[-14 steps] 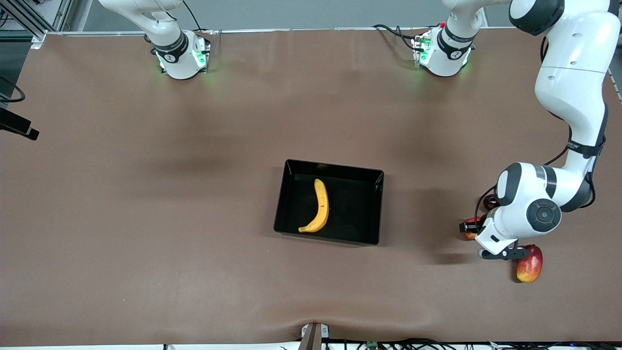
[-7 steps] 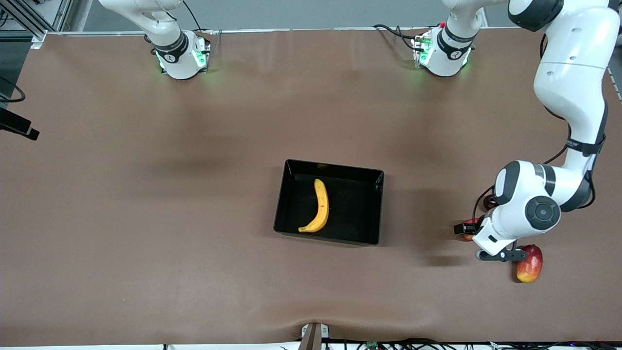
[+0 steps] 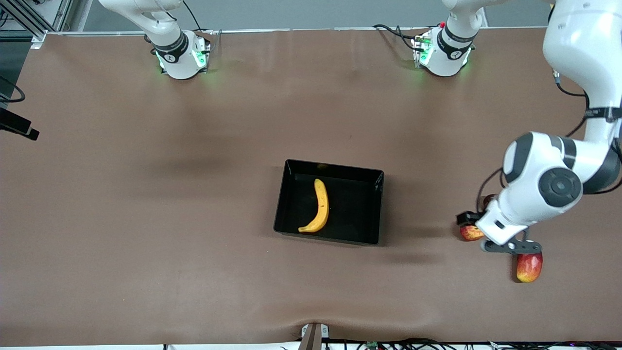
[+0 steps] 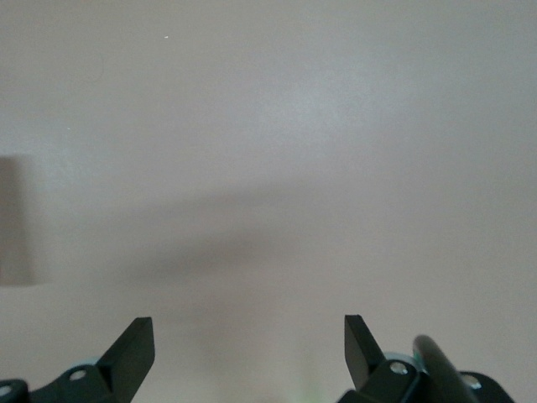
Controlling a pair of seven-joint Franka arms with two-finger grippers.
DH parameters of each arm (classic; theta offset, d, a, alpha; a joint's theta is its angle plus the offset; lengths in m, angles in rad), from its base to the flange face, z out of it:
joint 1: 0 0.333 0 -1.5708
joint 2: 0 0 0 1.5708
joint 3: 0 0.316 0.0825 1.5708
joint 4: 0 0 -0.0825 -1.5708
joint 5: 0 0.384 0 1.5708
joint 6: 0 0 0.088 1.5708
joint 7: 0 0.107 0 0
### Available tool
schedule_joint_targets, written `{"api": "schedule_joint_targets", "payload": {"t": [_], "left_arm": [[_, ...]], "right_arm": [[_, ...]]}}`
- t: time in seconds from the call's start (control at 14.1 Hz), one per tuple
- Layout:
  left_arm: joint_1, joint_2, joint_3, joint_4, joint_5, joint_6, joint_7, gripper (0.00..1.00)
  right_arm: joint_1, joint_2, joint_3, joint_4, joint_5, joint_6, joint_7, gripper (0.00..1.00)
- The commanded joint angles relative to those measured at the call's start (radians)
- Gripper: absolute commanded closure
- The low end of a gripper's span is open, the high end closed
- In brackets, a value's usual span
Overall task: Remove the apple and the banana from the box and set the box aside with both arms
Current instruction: 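Move the left gripper back over the tray to the yellow banana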
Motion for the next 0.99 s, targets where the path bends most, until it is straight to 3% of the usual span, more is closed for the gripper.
{"api": "schedule_joint_targets", "payload": {"t": [0.0, 0.28, 0.5, 0.64, 0.92], "left_arm": [[-0.011, -0.012, -0.093, -0.022, 0.010, -0.008, -0.117, 0.00], [-0.187, 0.048, -0.119, 0.010, 0.033, 0.005, -0.439, 0.00], [-0.334, 0.123, -0.090, 0.061, 0.088, 0.018, -0.622, 0.00], [-0.399, 0.174, -0.075, 0.070, 0.125, 0.097, -0.685, 0.00], [-0.560, 0.244, 0.054, 0.072, 0.123, 0.281, -0.706, 0.00]], "right_arm": [[-0.022, 0.003, 0.012, 0.009, 0.015, 0.000, -0.010, 0.00], [-0.020, 0.003, 0.012, 0.007, 0.008, 0.002, -0.011, 0.00], [-0.022, 0.016, 0.012, 0.009, 0.006, 0.008, -0.013, 0.00], [-0.016, 0.029, 0.012, 0.007, 0.005, 0.008, -0.011, 0.00], [-0.016, 0.068, 0.012, 0.009, 0.005, 0.009, -0.014, 0.00]]}}
